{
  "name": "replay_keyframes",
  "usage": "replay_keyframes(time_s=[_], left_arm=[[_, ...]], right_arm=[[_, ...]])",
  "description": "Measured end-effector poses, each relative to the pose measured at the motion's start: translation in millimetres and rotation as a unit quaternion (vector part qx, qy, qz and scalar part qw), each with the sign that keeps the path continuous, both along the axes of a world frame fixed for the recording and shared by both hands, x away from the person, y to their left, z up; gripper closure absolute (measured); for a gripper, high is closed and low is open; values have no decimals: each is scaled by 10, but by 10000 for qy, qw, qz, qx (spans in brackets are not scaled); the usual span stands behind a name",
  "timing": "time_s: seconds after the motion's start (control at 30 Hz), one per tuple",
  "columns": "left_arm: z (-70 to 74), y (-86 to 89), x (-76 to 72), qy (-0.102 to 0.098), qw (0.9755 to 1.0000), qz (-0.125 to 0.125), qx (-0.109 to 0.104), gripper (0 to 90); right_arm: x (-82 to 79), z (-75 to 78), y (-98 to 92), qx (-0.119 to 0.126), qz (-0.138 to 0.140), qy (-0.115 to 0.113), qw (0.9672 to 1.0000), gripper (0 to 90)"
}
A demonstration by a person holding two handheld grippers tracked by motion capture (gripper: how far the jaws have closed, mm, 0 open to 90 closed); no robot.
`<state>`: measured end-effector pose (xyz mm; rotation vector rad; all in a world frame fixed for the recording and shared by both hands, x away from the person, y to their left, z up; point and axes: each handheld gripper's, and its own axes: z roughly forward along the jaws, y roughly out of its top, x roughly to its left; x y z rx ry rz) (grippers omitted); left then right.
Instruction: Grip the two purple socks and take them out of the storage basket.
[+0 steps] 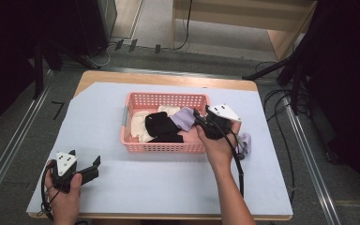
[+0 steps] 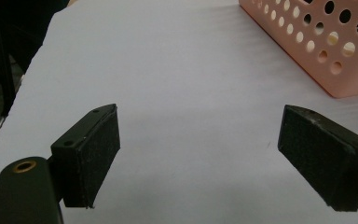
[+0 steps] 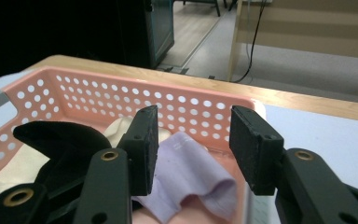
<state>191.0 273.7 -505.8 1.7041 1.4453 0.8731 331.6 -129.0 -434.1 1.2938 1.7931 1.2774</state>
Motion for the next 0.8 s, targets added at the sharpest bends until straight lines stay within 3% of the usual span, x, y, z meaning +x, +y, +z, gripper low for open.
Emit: replay_keyframes(time_s=[0.13,0.2,0.23,0.27,0.3,0.37,0.43,0.47,0.53,0.57,0.6,0.67,0.8], left_arm=[[1,3,0,5,10000,-11,-10,138],[0,3,3,16,10000,-13,-30,138],[1,6,4,33,10000,-18,-26,138],[1,6,4,33,10000,-18,-26,138],[0,5,5,36,10000,-10,-35,138],[-1,6,8,38,10000,-21,-25,138],[-1,4,10,41,10000,-22,-6,138],[-4,0,11,22,10000,-23,-13,138],[-4,-2,10,17,10000,-30,-3,138],[-4,-1,11,19,10000,-34,-5,138],[-4,-1,12,19,10000,-37,-2,138],[-4,-1,12,21,10000,-37,-2,138],[-4,-1,12,22,10000,-38,-2,138]], right_arm=[[146,-49,88,-149,-29,198,9997,537],[222,-82,112,-449,-119,334,9984,544],[301,-94,118,-632,-149,697,9955,557],[301,-94,118,-632,-149,697,9955,557],[367,-94,116,-820,-152,898,9925,561],[397,-93,114,-877,-148,976,9912,561],[477,-107,101,-1053,-124,1192,9872,558],[477,-107,101,-1053,-124,1192,9872,558],[526,-133,98,-1214,-42,1343,9835,566],[564,-163,108,-1431,93,1404,9796,569],[564,-163,108,-1431,93,1404,9796,569],[603,-193,108,-1624,245,1421,9761,578],[663,-274,87,-1785,434,1417,9727,592]])
